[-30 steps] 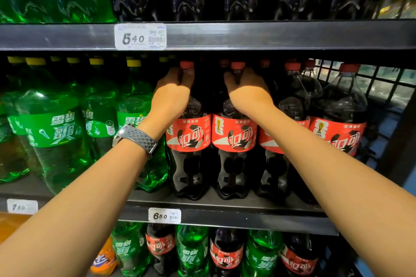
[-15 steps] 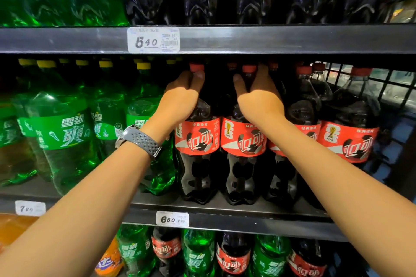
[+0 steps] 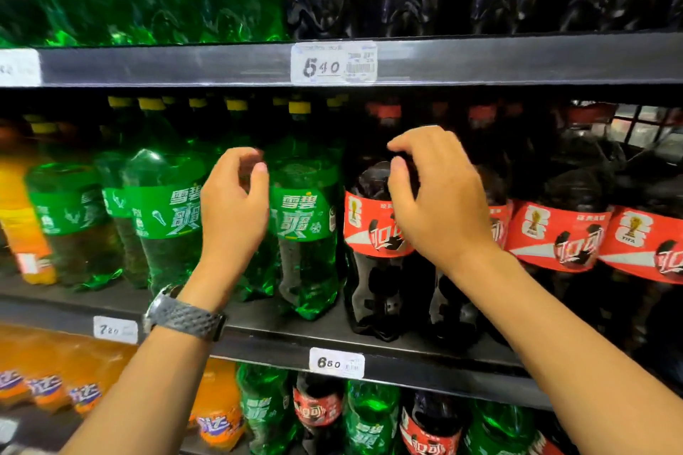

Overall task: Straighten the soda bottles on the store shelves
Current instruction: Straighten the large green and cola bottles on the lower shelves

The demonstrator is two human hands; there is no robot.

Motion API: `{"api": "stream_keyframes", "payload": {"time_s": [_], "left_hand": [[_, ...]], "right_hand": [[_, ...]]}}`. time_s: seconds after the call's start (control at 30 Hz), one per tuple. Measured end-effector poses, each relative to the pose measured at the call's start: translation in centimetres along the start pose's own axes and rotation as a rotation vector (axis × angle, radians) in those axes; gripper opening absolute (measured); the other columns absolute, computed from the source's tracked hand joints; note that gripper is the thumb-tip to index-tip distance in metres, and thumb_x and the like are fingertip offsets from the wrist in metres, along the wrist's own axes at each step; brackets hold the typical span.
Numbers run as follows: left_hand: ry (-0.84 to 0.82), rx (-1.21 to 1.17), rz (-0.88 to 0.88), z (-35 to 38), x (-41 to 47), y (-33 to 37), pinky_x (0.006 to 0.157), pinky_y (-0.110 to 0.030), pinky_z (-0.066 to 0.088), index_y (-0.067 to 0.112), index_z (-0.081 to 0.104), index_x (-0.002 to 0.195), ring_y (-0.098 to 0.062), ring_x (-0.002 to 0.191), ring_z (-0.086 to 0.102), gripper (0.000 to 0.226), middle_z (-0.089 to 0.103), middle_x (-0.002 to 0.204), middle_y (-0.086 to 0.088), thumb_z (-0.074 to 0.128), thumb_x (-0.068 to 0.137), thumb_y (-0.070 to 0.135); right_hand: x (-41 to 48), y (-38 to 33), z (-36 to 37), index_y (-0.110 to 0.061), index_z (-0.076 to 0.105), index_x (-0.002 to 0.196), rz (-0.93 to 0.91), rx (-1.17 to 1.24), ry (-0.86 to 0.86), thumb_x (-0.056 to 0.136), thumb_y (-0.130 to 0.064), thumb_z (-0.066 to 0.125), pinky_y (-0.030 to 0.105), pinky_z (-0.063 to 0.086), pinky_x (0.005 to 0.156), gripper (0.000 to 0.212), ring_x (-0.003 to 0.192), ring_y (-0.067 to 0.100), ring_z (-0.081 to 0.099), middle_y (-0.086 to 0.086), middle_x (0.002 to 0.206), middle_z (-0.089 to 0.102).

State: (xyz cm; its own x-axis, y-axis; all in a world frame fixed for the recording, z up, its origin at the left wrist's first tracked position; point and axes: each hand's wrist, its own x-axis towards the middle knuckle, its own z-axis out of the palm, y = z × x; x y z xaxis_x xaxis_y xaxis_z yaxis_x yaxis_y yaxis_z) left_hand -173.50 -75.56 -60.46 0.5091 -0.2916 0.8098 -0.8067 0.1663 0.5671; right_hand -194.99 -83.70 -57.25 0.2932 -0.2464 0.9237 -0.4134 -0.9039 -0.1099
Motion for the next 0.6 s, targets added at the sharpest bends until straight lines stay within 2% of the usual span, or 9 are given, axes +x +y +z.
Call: {"api": "stream_keyframes", "payload": {"time_s": [0.1,0.17,0.2,0.27,0.33,0.4,0.47,0.5,0.6], "left_hand": [[0.02,0.052,0.004,-1.4,1.0,-1.2,0.078,-0.016,0.04,0.008,0.06,0.106,-0.013,0.086,0.056,0.016,0.064,0.098,-0.004,0.053,0.093,0.011],[0.016,0.1,0.024,-2.4,2.0,-1.9,0.08,-0.02,0.042,0.006,0.059,0.107,-0.015,0.086,0.056,0.017,0.063,0.1,-0.006,0.053,0.092,0.011],[-0.002,0.134,0.036,-2.7,2.5,-2.0,0.081,-0.023,0.042,0.004,0.059,0.107,-0.017,0.087,0.056,0.018,0.062,0.1,-0.008,0.052,0.092,0.011],[-0.049,0.224,0.035,-3.2,3.8,-2.5,0.079,-0.025,0.038,0.003,0.056,0.107,-0.025,0.092,0.055,0.019,0.059,0.102,-0.012,0.052,0.092,0.015],[-0.091,0.301,-0.03,-3.2,5.1,-2.9,0.079,-0.024,0.032,0.002,0.053,0.115,-0.03,0.101,0.052,0.028,0.056,0.109,-0.016,0.052,0.093,0.018],[-0.117,0.367,-0.119,-3.0,6.3,-3.0,0.081,-0.032,0.034,-0.001,0.053,0.113,-0.034,0.104,0.051,0.031,0.055,0.109,-0.02,0.053,0.092,0.022],[-0.129,0.397,-0.153,-2.8,7.4,-3.1,0.067,-0.035,0.035,0.0,0.052,0.098,-0.038,0.091,0.055,0.031,0.056,0.09,-0.019,0.054,0.092,0.031],[-0.133,0.363,-0.162,-2.6,7.9,-3.1,0.066,-0.035,0.038,0.0,0.053,0.102,-0.038,0.089,0.058,0.037,0.059,0.089,-0.019,0.055,0.092,0.036],[-0.173,0.159,-0.202,-1.6,9.4,-3.4,0.098,-0.036,0.043,0.004,0.043,0.136,-0.03,0.119,0.054,0.06,0.056,0.13,-0.017,0.059,0.09,0.04]], "right_hand": [[0.2,-2.9,3.1,-0.007,0.057,0.12,0.12,0.194,-0.164,0.093,-0.016,0.052,0.032,0.043,0.094,0.03,0.108,0.019,0.055,0.004,0.117,0.059],[1.2,-4.3,5.1,-0.005,0.049,0.13,0.182,0.232,-0.247,0.095,-0.021,0.05,0.025,0.036,0.095,0.039,0.116,0.021,0.051,0.009,0.126,0.054],[1.9,-4.7,5.9,-0.004,0.048,0.128,0.208,0.229,-0.258,0.095,-0.023,0.05,0.024,0.034,0.087,0.038,0.112,0.024,0.051,0.011,0.122,0.055],[3.5,-5.6,7.4,-0.004,0.05,0.101,0.303,0.213,-0.237,0.093,-0.03,0.053,0.026,0.027,0.064,0.027,0.086,0.026,0.052,0.007,0.093,0.052],[5.2,-6.0,8.7,-0.006,0.046,0.085,0.406,0.182,-0.233,0.09,-0.04,0.057,0.031,0.03,0.061,0.036,0.071,0.023,0.047,0.004,0.079,0.048],[6.7,-6.0,10.0,0.001,0.049,0.115,0.488,0.185,-0.265,0.086,-0.047,0.06,0.033,0.041,0.084,0.057,0.099,0.032,0.053,0.018,0.108,0.056],[7.6,-6.3,10.7,-0.003,0.03,0.142,0.54,0.24,-0.296,0.081,-0.052,0.064,0.03,0.035,0.1,0.086,0.126,0.03,0.043,0.018,0.139,0.044],[7.7,-6.5,11.1,-0.005,0.024,0.147,0.553,0.255,-0.319,0.08,-0.054,0.066,0.03,0.033,0.102,0.093,0.131,0.03,0.04,0.016,0.145,0.039],[7.2,-6.3,12.4,-0.008,0.016,0.15,0.537,0.21,-0.422,0.082,-0.051,0.064,0.036,0.036,0.105,0.093,0.133,0.031,0.038,0.016,0.147,0.037]]}}
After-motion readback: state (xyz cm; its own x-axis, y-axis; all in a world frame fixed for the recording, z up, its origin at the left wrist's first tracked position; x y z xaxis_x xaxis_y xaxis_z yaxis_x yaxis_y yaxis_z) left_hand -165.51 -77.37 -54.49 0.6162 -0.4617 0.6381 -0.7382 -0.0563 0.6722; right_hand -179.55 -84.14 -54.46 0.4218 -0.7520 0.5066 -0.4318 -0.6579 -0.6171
